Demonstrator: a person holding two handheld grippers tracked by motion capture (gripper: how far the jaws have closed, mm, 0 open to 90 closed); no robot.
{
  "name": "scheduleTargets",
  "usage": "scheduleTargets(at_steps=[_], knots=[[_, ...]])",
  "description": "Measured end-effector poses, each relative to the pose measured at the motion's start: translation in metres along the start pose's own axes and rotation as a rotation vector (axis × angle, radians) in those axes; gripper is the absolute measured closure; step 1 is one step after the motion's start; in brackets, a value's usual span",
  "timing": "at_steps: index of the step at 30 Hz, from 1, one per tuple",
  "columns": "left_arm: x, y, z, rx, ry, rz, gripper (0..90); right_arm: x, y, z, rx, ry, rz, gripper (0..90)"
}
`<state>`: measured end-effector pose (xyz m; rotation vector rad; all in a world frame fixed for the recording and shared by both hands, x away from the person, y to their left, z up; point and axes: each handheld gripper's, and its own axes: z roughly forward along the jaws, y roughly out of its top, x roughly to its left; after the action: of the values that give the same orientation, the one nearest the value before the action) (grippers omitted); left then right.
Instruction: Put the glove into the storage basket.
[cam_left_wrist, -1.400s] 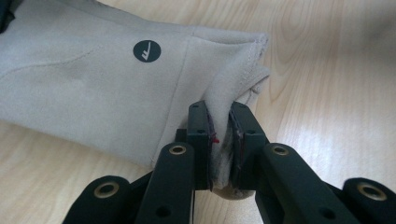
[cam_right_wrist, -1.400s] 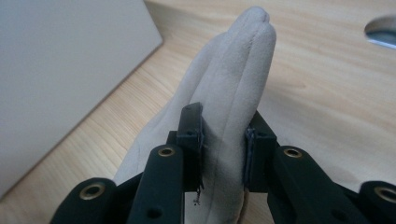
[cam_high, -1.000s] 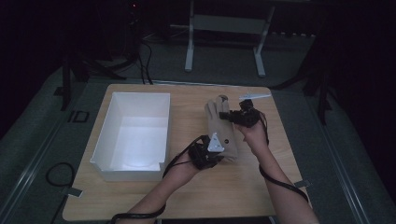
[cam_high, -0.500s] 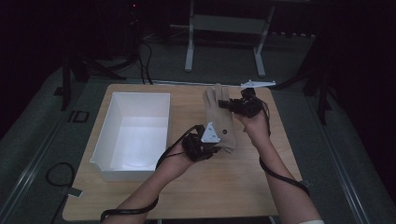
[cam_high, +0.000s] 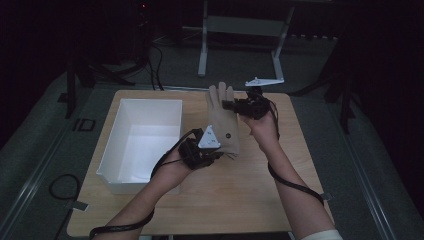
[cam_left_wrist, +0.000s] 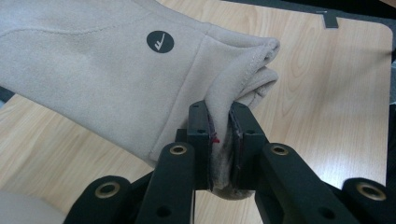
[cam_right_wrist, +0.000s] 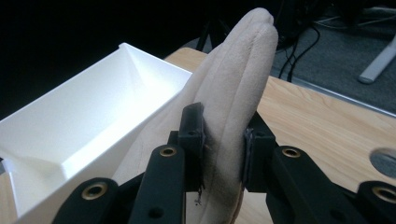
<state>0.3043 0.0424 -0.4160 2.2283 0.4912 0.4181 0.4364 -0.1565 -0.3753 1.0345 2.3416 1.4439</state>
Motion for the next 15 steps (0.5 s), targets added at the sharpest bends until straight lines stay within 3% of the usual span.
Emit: scheduleTargets(at_steps=[11,12,15], knots=[[0.013,-0.019,-0.032,0.009,0.048,-0.019,81.4,0.028,0.020,0.027,0.002,0.043,-0.029,74.0],[0.017,-0.027,-0.041,0.013,0.059,-0.027,81.4,0.038,0.025,0.035,0.002,0.050,-0.039,74.0],[0.020,-0.033,-0.046,0.023,0.068,-0.035,81.4,0.046,0.029,0.042,0.006,0.058,-0.054,74.0]])
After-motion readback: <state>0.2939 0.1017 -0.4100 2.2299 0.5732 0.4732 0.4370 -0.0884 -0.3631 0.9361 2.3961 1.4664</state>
